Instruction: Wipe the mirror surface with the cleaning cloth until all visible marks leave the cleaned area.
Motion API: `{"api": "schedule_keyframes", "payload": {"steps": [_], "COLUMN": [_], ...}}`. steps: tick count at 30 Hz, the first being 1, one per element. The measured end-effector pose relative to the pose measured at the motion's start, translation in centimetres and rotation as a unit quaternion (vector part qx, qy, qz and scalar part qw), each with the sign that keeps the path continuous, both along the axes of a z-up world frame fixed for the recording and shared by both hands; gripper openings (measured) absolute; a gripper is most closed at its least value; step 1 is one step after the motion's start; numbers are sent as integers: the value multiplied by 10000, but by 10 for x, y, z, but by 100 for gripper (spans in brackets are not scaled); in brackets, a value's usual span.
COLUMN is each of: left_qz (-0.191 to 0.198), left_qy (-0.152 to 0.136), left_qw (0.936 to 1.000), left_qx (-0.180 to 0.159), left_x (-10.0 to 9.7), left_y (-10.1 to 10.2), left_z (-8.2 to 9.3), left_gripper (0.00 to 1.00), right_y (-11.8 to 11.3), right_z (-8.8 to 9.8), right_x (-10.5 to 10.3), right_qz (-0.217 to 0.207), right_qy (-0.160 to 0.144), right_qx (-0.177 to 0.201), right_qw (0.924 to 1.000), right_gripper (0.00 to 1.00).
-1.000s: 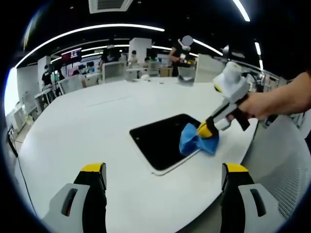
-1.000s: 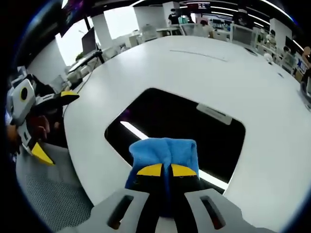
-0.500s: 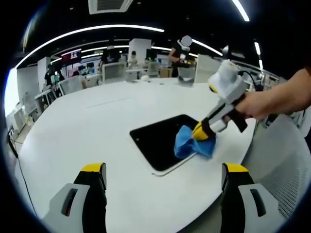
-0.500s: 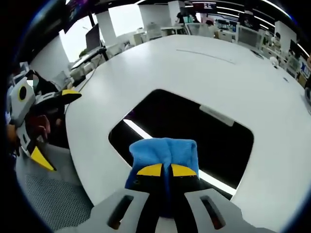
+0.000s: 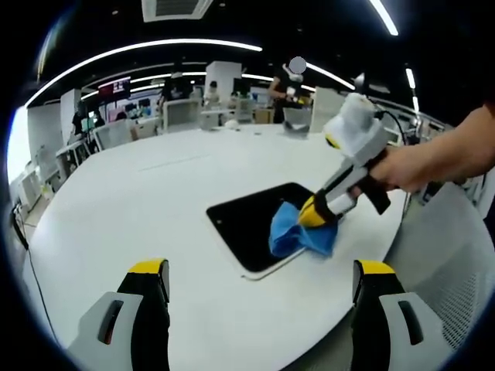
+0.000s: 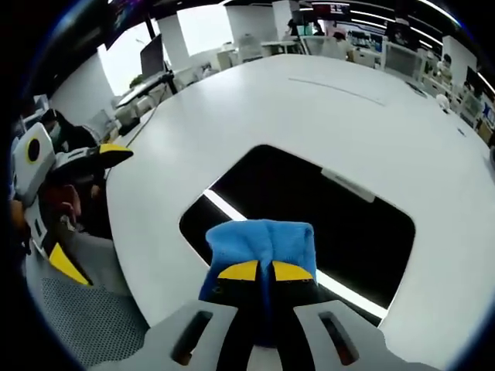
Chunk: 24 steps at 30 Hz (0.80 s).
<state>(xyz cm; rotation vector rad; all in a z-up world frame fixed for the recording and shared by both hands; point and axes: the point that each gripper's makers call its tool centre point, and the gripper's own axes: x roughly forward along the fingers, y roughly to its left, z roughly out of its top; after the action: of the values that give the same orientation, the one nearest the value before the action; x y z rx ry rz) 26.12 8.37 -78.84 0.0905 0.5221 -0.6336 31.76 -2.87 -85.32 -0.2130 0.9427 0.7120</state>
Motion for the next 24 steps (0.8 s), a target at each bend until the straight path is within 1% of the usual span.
{"api": "schedule_keyframes", "payload": {"steps": [15, 24], "left_qz": [-19, -58], "left_qy": [-2, -15], "left_qw": [10000, 10000], "left_qx": [4, 31], "left_x": [-1, -1], "left_y": [-1, -2], "left_z": [1, 1], "left_gripper": [99, 99], "right_y": [25, 46], "right_z": [0, 1], "right_x": [0, -3], "right_qz": [225, 407], "right_qy": [16, 13], "right_qx": [-10, 36], "right_qw": [9997, 9992], "right_gripper": [0, 1]}}
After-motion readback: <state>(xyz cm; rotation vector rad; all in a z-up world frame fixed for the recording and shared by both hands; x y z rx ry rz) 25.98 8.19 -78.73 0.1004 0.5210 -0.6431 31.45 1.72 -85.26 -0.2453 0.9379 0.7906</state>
